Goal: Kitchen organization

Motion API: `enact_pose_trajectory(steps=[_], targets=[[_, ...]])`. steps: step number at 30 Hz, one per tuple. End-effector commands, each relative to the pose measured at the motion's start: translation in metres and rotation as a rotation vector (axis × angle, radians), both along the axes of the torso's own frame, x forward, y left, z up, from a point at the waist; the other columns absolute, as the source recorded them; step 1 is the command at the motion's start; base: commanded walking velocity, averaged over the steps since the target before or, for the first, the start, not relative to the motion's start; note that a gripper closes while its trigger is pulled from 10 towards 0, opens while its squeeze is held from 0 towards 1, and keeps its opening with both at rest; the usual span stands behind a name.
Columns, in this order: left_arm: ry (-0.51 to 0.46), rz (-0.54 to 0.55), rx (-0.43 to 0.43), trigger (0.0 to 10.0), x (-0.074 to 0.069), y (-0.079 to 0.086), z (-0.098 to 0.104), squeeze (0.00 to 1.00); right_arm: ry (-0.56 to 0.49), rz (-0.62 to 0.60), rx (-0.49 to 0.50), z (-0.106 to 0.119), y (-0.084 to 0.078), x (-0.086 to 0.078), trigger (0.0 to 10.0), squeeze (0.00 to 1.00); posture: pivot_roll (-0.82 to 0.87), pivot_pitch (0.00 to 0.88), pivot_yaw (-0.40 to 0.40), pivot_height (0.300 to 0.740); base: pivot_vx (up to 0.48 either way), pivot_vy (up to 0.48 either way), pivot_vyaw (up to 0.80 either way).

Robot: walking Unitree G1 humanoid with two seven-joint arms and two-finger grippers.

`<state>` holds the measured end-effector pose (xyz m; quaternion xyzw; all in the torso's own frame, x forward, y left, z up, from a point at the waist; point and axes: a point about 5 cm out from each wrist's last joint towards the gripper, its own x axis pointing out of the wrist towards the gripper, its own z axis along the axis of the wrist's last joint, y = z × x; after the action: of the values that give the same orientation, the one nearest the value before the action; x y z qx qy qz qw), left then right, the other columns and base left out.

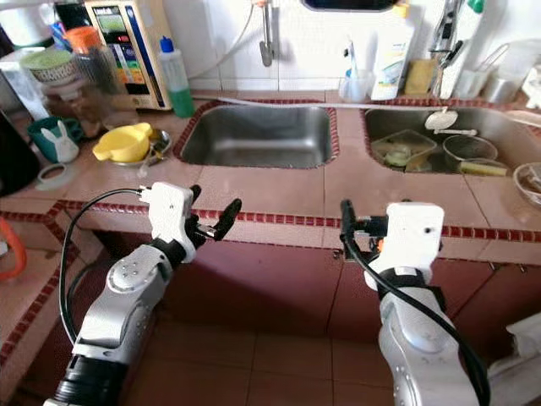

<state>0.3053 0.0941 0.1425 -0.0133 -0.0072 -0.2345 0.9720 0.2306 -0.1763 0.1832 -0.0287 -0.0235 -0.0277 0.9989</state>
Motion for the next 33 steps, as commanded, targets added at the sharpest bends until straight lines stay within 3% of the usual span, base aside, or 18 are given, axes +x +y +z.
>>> enact_pose_trajectory(steps=[1,7,12,18,33], targets=[[-0.006,0.023,0.018,10.0,0.001,0.009,0.0,0.0,-0.028,0.019,0.005,0.006,0.006,0.0,10.0,0.0,-0.06,0.0,0.088,0.74,0.0,0.0,0.0],[-0.029,-0.003,-0.036,10.0,0.004,0.001,0.007,0.0,-0.032,-0.004,-0.006,0.007,0.0,0.002,10.0,0.0,-0.06,0.0,0.077,0.74,0.0,0.0,0.0],[-0.07,0.04,-0.02,10.0,0.007,0.001,0.009,0.0,-0.037,0.008,-0.013,0.01,-0.002,0.008,10.0,0.0,-0.06,0.0,0.049,0.74,0.0,0.0,0.0],[-0.077,0.085,-0.077,10.0,0.011,-0.006,0.011,0.0,-0.033,0.075,-0.044,0.013,0.002,0.018,10.0,0.0,-0.05,0.0,-0.008,0.74,0.0,0.0,0.0],[-0.114,0.091,-0.056,10.0,0.017,-0.012,0.009,0.0,0.013,0.205,-0.071,0.01,0.008,0.034,10.0,0.0,-0.02,0.0,-0.079,0.74,0.0,0.0,0.0]])
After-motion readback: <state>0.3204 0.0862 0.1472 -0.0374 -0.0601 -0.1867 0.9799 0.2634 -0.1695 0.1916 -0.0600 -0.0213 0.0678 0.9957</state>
